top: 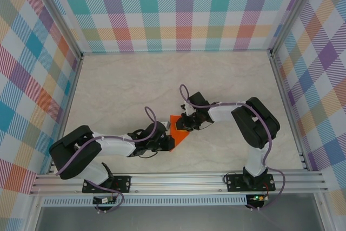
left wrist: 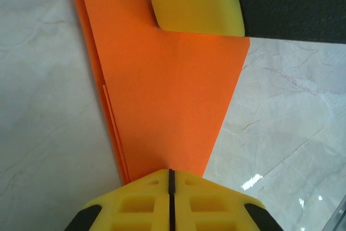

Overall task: Fold a paper plane with a square sheet of paper (pick it up from the middle)
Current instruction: Fourth fold the wing at the center of the table.

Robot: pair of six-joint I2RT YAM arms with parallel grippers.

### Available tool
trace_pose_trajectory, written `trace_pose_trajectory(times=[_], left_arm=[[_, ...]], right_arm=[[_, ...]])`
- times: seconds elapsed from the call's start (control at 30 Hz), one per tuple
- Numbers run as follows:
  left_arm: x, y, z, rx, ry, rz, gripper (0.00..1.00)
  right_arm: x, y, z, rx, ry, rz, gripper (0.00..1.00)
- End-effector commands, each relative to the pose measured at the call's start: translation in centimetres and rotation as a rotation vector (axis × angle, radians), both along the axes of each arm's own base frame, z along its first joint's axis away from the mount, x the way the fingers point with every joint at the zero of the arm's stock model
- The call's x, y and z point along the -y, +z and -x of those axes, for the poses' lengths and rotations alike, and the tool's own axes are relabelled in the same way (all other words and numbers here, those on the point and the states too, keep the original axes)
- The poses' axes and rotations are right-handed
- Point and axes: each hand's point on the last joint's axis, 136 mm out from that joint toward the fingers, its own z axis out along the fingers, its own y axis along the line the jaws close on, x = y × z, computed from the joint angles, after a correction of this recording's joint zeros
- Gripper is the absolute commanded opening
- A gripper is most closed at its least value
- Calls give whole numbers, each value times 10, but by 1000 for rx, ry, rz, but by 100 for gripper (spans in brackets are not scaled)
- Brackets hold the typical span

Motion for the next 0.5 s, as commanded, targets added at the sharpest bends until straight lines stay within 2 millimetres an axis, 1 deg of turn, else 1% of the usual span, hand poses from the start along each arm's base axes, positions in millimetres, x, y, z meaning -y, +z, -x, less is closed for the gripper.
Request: trace_pose_trajectory(times=[0.0,0.07,0.17,0.23,0.3,0.4,0.47], left_arm=[[-37,-30,42,-157,-42,-161,10],[-34,-18,40,-140,-36,-133,13],[-29,7,34,-98,-17,-73,21],[-25,26,29,-70,-5,-28,25],[-20,40,25,-59,8,20,28],[-12,52,22,-76,13,79,28],[-6,54,18,-92,22,108,28]], right_arm=[[16,-33,6,-30,-27,92,13],[17,-34,7,-32,-29,95,13],[18,-36,7,-34,-31,98,13],[18,-36,7,-36,-32,99,13],[18,-36,7,-38,-33,99,13],[17,-37,7,-39,-34,100,14],[18,-38,7,-43,-37,103,14]])
